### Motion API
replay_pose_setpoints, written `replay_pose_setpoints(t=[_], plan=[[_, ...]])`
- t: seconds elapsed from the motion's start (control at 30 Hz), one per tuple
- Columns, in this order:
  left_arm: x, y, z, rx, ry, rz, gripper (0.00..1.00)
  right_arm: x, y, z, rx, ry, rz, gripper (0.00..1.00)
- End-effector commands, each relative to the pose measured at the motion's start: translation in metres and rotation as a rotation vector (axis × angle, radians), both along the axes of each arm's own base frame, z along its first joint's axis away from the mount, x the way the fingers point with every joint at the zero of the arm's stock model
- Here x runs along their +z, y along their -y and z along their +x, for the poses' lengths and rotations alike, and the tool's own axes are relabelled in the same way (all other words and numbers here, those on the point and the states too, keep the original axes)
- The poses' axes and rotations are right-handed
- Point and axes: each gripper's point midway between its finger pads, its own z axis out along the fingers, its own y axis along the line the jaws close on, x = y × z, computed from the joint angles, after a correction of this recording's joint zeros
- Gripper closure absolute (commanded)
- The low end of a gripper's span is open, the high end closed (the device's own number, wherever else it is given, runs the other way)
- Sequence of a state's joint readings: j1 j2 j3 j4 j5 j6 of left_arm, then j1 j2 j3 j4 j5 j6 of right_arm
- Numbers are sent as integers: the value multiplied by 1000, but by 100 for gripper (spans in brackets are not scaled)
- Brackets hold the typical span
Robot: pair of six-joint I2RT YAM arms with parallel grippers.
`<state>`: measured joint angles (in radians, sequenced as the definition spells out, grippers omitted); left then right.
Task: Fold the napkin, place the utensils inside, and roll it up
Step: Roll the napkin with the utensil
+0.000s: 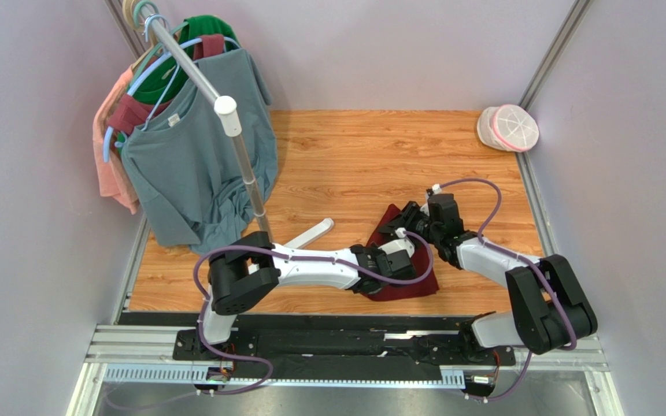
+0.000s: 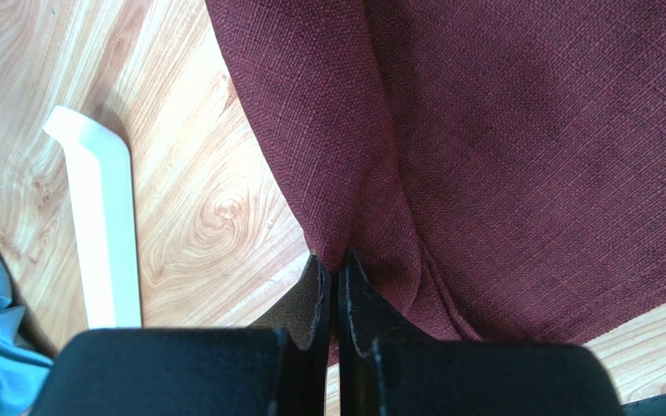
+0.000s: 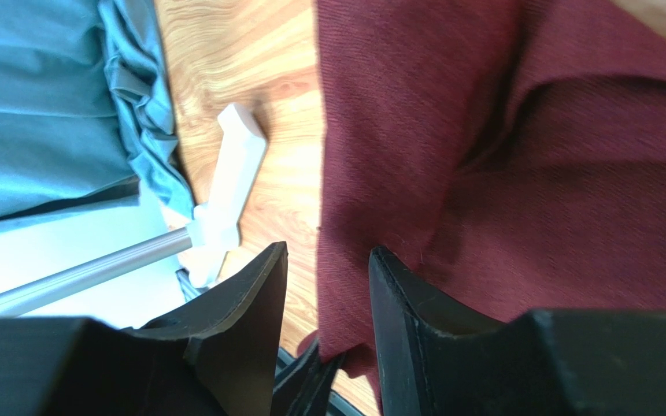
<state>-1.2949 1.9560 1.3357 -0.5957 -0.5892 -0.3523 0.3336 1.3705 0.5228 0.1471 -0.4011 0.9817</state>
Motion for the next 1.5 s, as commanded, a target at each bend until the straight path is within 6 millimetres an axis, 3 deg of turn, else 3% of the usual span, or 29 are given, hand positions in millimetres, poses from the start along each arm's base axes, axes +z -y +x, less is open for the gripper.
replay_pose_setpoints(t=[0.0, 0.17, 0.4, 0.67, 0.77, 0.87, 0.9, 1.0, 1.03, 1.13, 1.27, 1.43, 1.47], plan=[[8, 7, 2, -23, 26, 27, 100, 4, 9, -5, -28, 24, -38, 56], [10, 13, -2, -41, 35, 33, 100, -2, 16, -11, -37, 21, -79, 55], [6, 19, -7, -55, 37, 55, 100, -8, 8, -5, -10, 11, -78, 55], [7, 25, -11, -75, 51, 64, 100, -40, 15, -15, -18, -47, -126, 55], [6, 28, -15, -96, 55, 70, 100, -48, 13, -15, -18, -62, -123, 58], [6, 31, -17, -108, 51, 69, 100, -52, 13, -14, -19, -69, -129, 71], [8, 32, -18, -111, 49, 65, 97, -55, 13, -14, -19, -72, -135, 79], [14, 35, -20, -111, 39, 37, 81, -60, 17, -15, -23, -76, -163, 90], [16, 35, -21, -105, 35, 26, 69, -63, 20, -15, -28, -80, -174, 92], [28, 38, -26, -107, 15, -20, 49, -70, 22, -17, -35, -87, -186, 97], [54, 42, -33, -119, -14, -108, 36, -76, 23, -16, -40, -87, -193, 100], [77, 50, -51, -168, -99, -233, 34, -82, 24, -15, -31, -77, -205, 100], [90, 52, -55, -179, -110, -283, 34, -83, 25, -15, -31, -77, -208, 100]])
